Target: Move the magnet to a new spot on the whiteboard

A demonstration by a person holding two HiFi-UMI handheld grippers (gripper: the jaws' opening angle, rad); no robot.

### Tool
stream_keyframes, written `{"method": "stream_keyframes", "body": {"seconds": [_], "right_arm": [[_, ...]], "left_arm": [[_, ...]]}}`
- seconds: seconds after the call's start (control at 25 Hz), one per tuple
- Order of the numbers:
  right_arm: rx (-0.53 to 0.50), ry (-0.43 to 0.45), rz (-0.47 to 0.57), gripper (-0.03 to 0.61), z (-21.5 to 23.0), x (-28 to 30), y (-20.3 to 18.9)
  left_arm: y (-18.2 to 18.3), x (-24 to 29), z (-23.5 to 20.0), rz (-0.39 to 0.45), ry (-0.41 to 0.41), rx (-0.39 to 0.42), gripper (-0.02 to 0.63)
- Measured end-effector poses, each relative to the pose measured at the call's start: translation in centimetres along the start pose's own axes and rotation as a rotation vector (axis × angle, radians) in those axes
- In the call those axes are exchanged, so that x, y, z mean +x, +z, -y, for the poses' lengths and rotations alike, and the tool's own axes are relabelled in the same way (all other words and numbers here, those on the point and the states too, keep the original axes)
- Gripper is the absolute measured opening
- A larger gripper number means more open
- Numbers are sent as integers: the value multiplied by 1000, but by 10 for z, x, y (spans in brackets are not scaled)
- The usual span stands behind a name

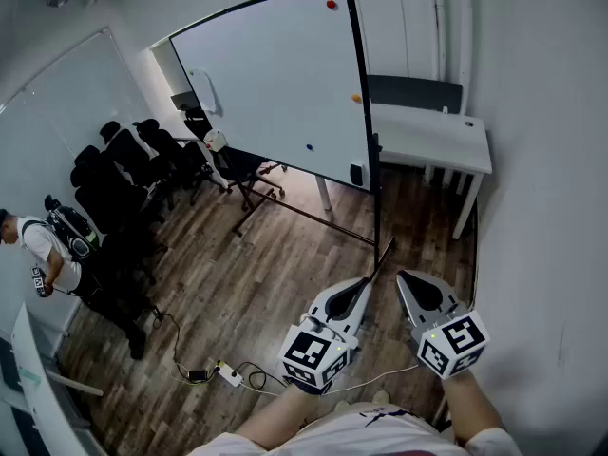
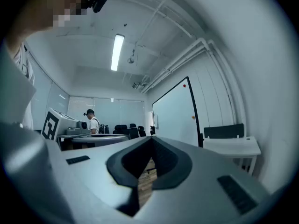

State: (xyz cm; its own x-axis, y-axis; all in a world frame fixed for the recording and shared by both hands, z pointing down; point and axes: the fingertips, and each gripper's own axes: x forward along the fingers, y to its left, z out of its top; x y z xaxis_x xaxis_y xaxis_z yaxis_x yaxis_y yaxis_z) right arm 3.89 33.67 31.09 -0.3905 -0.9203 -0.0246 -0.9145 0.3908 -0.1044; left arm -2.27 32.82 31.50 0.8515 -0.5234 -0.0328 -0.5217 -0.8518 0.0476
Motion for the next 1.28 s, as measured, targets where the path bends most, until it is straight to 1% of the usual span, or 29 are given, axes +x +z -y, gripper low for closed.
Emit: {"method": "stream_keyframes", "body": {"seconds": [0.32, 0.52, 0.64, 0.8, 1.04, 1.28], "right_arm": [[-4, 9, -7, 6, 12, -5, -3], [-6, 55, -14, 6, 14, -3, -3], [-14, 58, -6, 6, 23, 4, -3], [-22, 43, 7, 6, 41, 12, 8], [-26, 55, 13, 6, 59, 30, 24], [-22, 50, 11, 6, 80, 55, 30]], "left_arm": [[-6, 12, 7, -1, 8, -6, 14], [-9, 20, 5, -6, 15, -26, 14], [-13, 28, 0, -12, 23, -32, 14], [-13, 44, -2, -7, 39, -44, 14], [-2, 65, -14, 9, 70, -45, 14], [2, 96, -28, 25, 46, -65, 14]]}}
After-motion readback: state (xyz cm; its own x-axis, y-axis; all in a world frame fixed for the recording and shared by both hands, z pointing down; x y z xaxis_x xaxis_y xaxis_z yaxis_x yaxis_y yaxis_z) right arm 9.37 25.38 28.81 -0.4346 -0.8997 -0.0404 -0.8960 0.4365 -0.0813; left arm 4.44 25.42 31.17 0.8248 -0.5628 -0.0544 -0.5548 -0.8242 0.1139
